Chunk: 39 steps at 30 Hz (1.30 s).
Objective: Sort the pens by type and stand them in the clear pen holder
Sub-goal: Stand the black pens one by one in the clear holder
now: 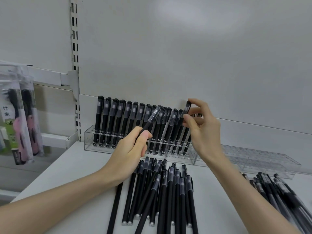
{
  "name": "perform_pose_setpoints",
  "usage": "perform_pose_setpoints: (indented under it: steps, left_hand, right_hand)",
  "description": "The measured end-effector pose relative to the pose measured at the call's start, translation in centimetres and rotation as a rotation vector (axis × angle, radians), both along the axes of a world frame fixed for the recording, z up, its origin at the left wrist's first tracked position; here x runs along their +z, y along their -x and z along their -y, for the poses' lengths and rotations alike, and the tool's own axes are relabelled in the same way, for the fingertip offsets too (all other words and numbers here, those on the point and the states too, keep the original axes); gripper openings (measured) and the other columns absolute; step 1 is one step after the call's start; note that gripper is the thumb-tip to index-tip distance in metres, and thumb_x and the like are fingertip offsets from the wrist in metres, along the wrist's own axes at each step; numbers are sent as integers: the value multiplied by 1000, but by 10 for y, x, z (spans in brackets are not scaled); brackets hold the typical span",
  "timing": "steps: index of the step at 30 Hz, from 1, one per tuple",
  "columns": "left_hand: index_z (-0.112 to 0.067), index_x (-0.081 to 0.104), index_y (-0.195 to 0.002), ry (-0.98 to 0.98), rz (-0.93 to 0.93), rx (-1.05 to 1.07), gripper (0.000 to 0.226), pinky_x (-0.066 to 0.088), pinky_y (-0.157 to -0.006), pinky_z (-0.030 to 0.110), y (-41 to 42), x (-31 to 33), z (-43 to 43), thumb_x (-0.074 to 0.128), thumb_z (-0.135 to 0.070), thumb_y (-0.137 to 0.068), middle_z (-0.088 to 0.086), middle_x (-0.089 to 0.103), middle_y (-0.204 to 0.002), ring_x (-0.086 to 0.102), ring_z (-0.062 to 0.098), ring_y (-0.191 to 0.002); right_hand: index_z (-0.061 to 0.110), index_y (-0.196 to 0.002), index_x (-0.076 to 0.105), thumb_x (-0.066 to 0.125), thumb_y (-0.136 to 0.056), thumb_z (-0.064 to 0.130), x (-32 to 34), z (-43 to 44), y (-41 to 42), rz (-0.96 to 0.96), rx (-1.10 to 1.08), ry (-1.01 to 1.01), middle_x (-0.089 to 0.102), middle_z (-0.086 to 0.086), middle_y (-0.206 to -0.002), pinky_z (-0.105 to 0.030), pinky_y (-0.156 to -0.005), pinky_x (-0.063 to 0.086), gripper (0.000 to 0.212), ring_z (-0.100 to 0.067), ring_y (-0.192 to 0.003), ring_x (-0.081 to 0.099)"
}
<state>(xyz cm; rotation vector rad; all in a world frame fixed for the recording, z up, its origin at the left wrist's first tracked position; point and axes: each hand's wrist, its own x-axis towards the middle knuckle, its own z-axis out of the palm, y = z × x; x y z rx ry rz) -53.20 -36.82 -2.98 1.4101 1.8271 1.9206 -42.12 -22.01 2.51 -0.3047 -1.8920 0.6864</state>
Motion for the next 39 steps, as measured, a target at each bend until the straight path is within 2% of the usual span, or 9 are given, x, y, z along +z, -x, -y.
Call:
perform_pose_setpoints:
  steps: [3,14,19,23,29,32,35,37,39]
  left_hand:
    - [-20,59,-90,3,-1,-9,25,30,-51,23,-1,-1,-1,36,-28,-100,-6,43,-55,35,9,-52]
    - [-19,58,-91,16,-3,-30,27,30,-53,26,1,-1,-1,34,-27,-101,-1,42,-56,35,12,-53]
    - [-19,58,-96,37,-5,-48,26,30,-53,21,3,-2,0,34,-25,-102,0,44,-58,36,10,-52]
    - [-23,59,-97,42,-18,-100,22,31,-50,17,-2,-1,0,38,-27,-100,-4,44,-56,36,7,-49]
    - [-23,62,-106,50,-50,-171,21,34,-51,19,-8,2,3,42,-25,-99,-6,47,-60,40,8,-54]
    - [-28,62,-109,80,-57,-173,23,40,-49,24,-9,3,4,42,-21,-99,-3,58,-62,46,11,-53]
    - [-28,65,-104,111,-128,-129,23,48,-62,34,-10,2,5,43,-26,-100,-2,67,-74,57,19,-64]
    - [-31,65,-107,127,-257,-27,27,49,-79,30,-5,-1,4,40,-37,-98,-9,68,-89,61,10,-84]
    - [-29,62,-116,148,-475,92,39,38,-94,23,2,-4,3,35,-46,-93,-19,60,-104,51,1,-105]
  right_hand:
    - [27,-117,59,60,-89,2,-3,-5,3,94,-26,-42,62,8,-81,-44,-79,54,37,-23,-76,66]
    - [26,-114,64,63,-87,0,-1,-15,1,234,-17,-35,69,3,-71,-41,-75,57,37,-12,-69,68]
    - [26,-118,62,62,-91,18,3,-9,-4,247,-108,-55,69,-1,-72,-44,-78,55,29,-19,-70,67]
    - [23,-104,65,68,-86,25,5,20,-9,140,135,111,71,-2,-75,-46,-74,55,18,-20,-73,68]
    - [11,-110,61,65,-87,5,1,34,-3,66,360,316,73,-7,-78,-24,-69,56,24,-15,-73,70]
    - [13,-117,60,63,-88,2,3,33,-5,71,416,375,73,-12,-83,-21,-68,55,31,-16,-75,71]
    - [13,-118,60,65,-85,0,5,33,-9,87,409,360,71,-17,-83,-23,-68,56,36,-17,-74,70]
    - [14,-115,58,67,-84,0,10,28,-12,45,297,311,71,-17,-81,-25,-69,58,35,-18,-71,70]
    - [21,-108,56,69,-84,3,16,20,-17,-4,163,240,70,-13,-79,-32,-72,59,33,-20,-72,70]
